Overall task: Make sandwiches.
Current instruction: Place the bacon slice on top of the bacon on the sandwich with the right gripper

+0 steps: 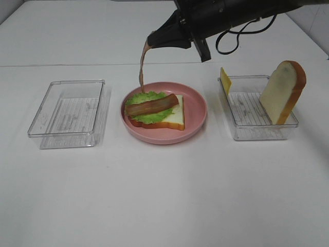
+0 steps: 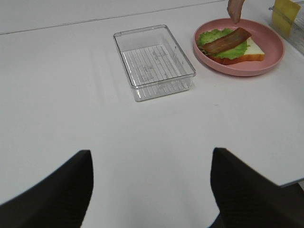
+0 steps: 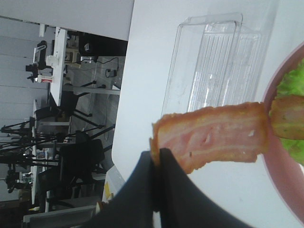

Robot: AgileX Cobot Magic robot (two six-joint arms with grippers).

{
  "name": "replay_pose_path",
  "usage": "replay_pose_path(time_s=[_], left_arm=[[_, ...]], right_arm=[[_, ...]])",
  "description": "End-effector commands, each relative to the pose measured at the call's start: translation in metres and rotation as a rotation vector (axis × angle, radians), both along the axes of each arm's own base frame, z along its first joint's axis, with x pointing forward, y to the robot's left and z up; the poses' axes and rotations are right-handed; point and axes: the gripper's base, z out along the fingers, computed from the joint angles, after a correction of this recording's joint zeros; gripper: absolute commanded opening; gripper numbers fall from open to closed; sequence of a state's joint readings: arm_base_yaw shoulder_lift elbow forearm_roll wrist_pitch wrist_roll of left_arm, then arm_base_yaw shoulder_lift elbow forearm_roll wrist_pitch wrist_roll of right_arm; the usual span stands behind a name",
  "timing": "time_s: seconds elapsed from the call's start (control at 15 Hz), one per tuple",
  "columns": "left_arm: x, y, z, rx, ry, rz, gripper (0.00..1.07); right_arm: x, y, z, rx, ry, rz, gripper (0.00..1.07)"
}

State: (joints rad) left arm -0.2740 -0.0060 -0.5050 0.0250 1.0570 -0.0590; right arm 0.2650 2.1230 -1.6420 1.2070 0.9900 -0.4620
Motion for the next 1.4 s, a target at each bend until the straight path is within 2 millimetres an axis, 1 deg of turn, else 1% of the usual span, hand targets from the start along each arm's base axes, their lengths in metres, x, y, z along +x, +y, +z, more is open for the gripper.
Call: replay_pose_path(time_s=[0.07,0.2,0.47,0.53,0.8,1.07,1.2,1.27,1.33,1.4], left_arm=[[-0.002,0.001,-0.001,-0.001,-0.026,0.003,0.68],[-0.002,0.001,-0.001,-0.001,-0.026,0.003,0.68],[-0.002,0.001,-0.001,-0.001,-0.026,0.003,0.68],[-0.002,0.001,-0.001,-0.001,-0.026,0.003,0.68],[-0.002,0.001,-0.001,-0.001,-0.026,0.003,0.68],[-0.002,0.001,-0.001,-0.001,-0.026,0.003,0.68],[-0.002,0.001,-0.001,-0.001,-0.026,0.003,0.68],[-0.002,0.001,-0.001,-0.001,-0.026,0.003,0.68],[-0.002,0.001,-0.001,-0.001,-0.026,0.003,0.68],[-0.002,0.001,-0.001,-0.001,-0.026,0.003,0.68]], right_arm=[[0.003,0.018,-0.02,0.06,0.036,-0.006,0.0],[0.008,0.023,-0.032,0.079,0.044,-0.038,0.0],[0.013,0.019,-0.039,0.008,0.015,-0.079,0.0],[0.01,0.014,-0.048,-0.108,0.033,-0.063,0.0],[0.01,0.002,-0.062,-0.313,0.046,-0.076,0.0],[0.009,-0.01,-0.072,-0.485,0.056,-0.079,0.0],[0.009,-0.013,-0.074,-0.524,0.053,-0.076,0.0],[0.009,-0.013,-0.074,-0.529,0.05,-0.075,0.02],[0.009,-0.013,-0.074,-0.528,0.051,-0.075,0.08],[0.009,-0.013,-0.074,-0.526,0.051,-0.075,0.18]])
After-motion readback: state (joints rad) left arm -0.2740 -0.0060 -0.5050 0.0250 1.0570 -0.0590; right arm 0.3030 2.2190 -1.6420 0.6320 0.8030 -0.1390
